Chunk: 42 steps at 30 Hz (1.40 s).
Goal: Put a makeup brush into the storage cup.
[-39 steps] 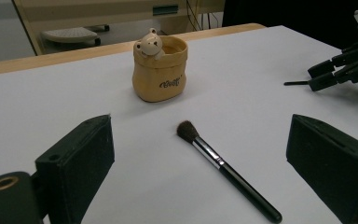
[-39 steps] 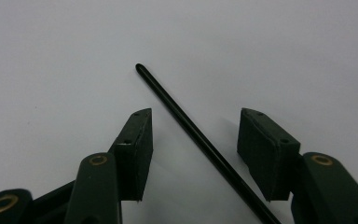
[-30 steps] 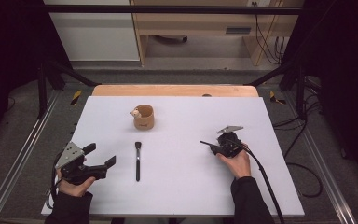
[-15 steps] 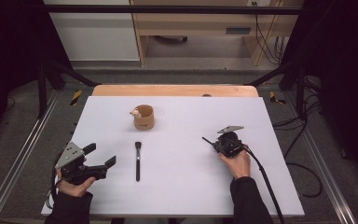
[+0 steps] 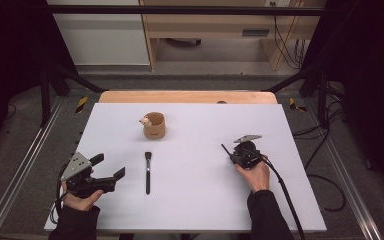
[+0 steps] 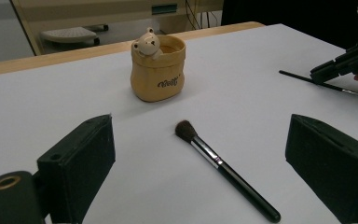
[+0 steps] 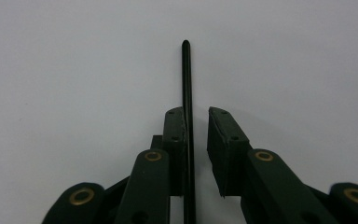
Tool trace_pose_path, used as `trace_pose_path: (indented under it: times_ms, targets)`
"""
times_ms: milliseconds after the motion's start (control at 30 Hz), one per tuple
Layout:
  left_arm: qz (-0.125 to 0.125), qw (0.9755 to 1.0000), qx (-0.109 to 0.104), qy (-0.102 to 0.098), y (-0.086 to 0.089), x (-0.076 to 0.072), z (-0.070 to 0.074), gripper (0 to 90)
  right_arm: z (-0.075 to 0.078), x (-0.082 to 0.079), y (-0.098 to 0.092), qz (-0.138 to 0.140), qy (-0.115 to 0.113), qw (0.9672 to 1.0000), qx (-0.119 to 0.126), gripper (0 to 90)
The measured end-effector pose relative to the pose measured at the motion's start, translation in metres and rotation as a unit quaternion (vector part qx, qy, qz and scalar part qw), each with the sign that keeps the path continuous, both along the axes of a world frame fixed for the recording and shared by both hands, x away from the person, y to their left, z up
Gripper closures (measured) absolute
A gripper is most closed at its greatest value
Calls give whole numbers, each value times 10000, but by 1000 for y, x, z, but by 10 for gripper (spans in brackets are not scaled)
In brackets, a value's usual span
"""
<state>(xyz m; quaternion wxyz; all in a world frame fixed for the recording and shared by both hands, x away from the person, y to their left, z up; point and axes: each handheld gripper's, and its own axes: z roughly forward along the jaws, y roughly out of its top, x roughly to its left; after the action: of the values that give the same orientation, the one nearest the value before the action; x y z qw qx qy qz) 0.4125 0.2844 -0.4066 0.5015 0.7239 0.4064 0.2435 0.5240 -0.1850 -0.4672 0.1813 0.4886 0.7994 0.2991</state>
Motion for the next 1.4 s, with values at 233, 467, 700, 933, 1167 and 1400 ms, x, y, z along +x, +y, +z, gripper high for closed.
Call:
trace_pose_path:
  times_ms: [233, 467, 700, 933, 1167, 1400]
  targets:
    - [27, 10000, -27, 1, 2, 0, 0, 74, 25, -4, -14, 99, -138, 9996, 210, 650]
    - [-10, 10000, 30, 36, 2, 1, 0, 74, 39, 1, -12, 292, 211, 9993, -129, 566]
    - [-25, 10000, 31, 56, 2, 1, 0, 74, 42, 12, 7, 539, 808, 9929, -693, 556]
    - [-49, 9999, 61, 85, 0, 2, -1, 74, 34, 20, 14, 569, 1133, 9877, -912, 588]
    - [-55, 9999, 82, 105, 0, 3, -2, 74, 28, 23, 13, 559, 1327, 9848, -975, 634]
    - [-63, 9999, 90, 97, 0, 2, -2, 74, 21, 25, 17, 591, 1463, 9812, -1115, 690]
